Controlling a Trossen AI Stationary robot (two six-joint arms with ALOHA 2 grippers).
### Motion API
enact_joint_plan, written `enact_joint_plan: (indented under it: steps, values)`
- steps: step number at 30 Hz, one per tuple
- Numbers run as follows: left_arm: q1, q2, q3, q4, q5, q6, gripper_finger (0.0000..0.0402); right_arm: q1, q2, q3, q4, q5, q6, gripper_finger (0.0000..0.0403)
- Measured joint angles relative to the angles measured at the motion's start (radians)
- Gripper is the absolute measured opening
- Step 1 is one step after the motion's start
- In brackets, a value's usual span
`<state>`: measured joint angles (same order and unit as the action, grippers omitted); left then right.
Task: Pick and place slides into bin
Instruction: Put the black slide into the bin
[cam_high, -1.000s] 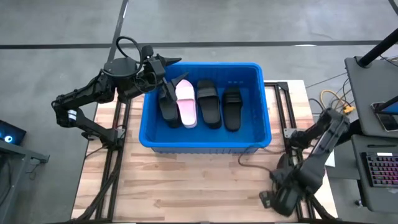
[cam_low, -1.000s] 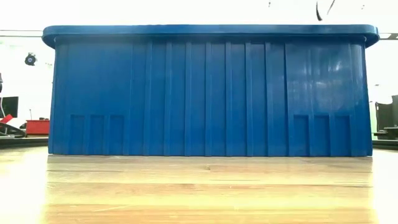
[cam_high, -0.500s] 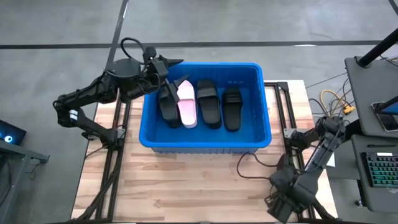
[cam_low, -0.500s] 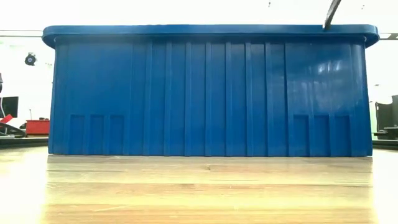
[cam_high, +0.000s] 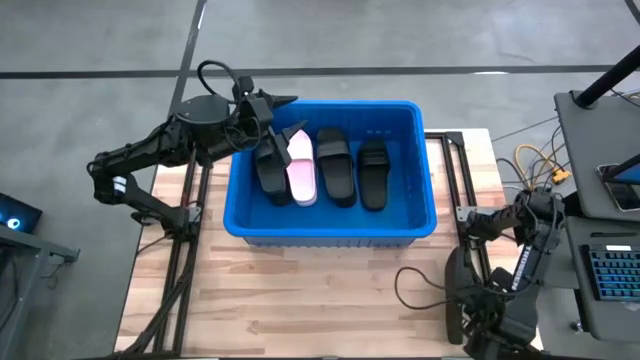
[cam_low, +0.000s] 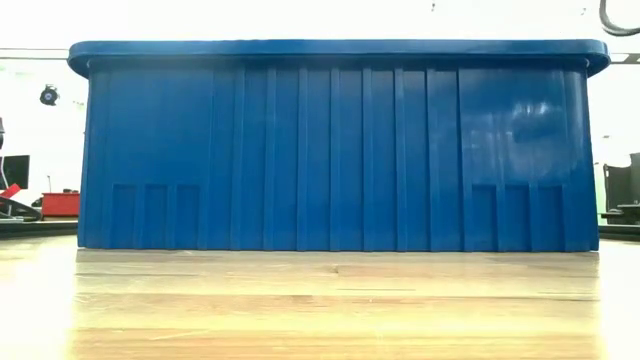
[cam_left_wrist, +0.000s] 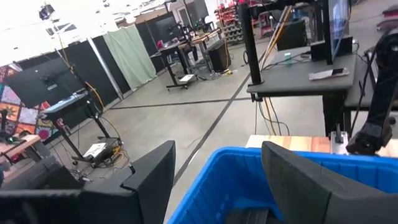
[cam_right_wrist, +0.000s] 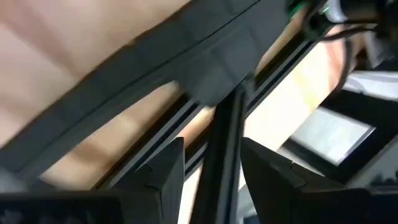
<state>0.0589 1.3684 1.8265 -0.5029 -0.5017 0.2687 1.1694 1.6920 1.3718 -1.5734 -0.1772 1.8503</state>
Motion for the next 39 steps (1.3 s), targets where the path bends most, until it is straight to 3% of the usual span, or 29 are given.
enact_joint_plan:
  steps: [11, 21, 29, 39]
  values:
    - [0.0, 0.019, 0.003, 0.001, 0.0, -0.019, 0.0223, 0.145, -0.021, -0.078, 0.007, 0.228, 0.142, 0.02]
    - [0.0, 0.026, 0.001, -0.004, 0.0, -0.026, 0.0223, 0.264, -0.027, -0.096, 0.05, 0.233, 0.01, 0.021]
    - [0.0, 0.026, -0.001, -0.003, -0.004, -0.027, 0.0223, 0.259, -0.024, -0.163, 0.161, 0.233, -0.094, 0.021]
    - [0.0, 0.026, -0.001, -0.003, -0.004, -0.027, 0.0223, 0.24, -0.022, -0.245, 0.182, 0.259, -0.07, 0.021]
